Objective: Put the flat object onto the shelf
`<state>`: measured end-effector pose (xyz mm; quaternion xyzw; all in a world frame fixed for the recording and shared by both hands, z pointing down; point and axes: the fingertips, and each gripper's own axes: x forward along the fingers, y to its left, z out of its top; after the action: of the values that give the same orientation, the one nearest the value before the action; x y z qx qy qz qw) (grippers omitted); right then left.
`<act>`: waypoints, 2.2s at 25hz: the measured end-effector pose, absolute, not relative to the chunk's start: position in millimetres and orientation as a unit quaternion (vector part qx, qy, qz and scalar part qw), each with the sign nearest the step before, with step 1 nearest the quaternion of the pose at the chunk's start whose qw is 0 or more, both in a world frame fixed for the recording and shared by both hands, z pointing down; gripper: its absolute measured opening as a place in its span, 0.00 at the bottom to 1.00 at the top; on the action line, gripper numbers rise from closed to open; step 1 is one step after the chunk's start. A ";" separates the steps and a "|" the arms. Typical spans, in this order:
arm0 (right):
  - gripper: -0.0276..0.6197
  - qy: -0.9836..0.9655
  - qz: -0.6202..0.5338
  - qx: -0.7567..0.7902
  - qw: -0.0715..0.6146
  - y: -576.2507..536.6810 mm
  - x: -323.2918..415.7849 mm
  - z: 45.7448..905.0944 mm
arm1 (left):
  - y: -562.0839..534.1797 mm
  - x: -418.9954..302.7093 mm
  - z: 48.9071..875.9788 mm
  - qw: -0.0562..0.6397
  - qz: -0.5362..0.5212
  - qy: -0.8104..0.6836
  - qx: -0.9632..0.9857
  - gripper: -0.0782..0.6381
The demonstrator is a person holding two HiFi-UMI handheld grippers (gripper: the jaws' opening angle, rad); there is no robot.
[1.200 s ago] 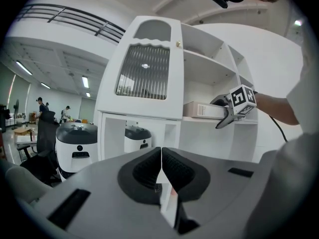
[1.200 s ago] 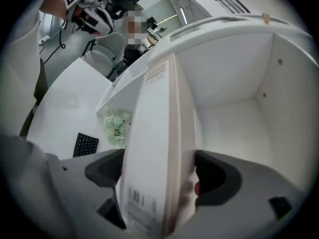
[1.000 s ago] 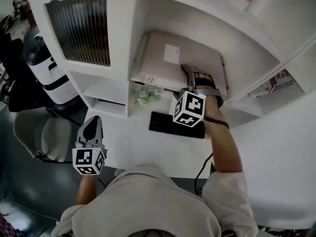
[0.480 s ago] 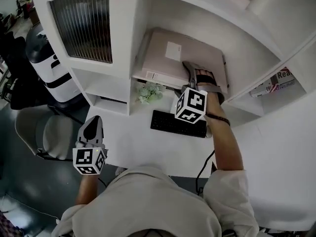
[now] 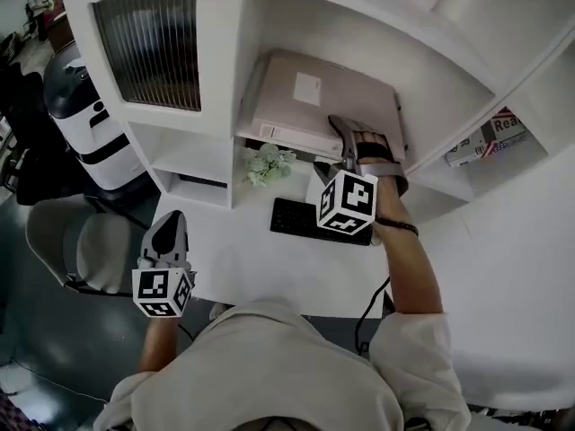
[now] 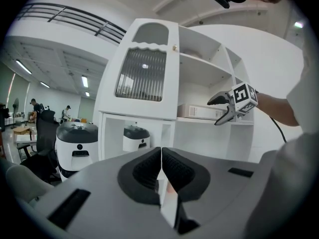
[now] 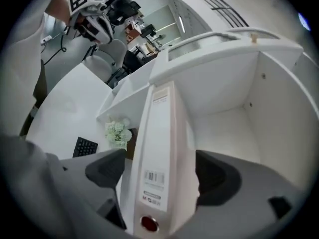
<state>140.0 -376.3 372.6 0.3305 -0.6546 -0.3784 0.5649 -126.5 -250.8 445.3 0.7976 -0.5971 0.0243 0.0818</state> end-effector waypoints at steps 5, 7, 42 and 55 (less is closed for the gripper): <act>0.69 -0.658 -0.388 0.356 0.539 -355.6 139.4 355.1 | -246.7 -118.8 443.8 0.080 0.023 -0.586 0.806 0.12; 0.67 -0.661 -0.388 0.366 0.528 -347.7 139.7 348.5 | -245.5 -115.7 443.6 0.079 0.024 -0.581 0.810 0.12; 0.22 -0.733 -0.277 0.559 0.270 -230.6 168.4 311.8 | -238.1 -86.1 428.5 0.059 0.030 -0.535 0.842 0.12; 0.08 -0.742 -0.212 0.607 0.190 -200.5 187.1 324.0 | -237.3 -81.5 421.6 0.049 0.032 -0.529 0.846 0.12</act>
<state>187.1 -200.5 324.0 0.6071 -0.7420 -0.2117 0.1900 -81.5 -237.3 421.6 0.8463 -0.5294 0.0324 0.0490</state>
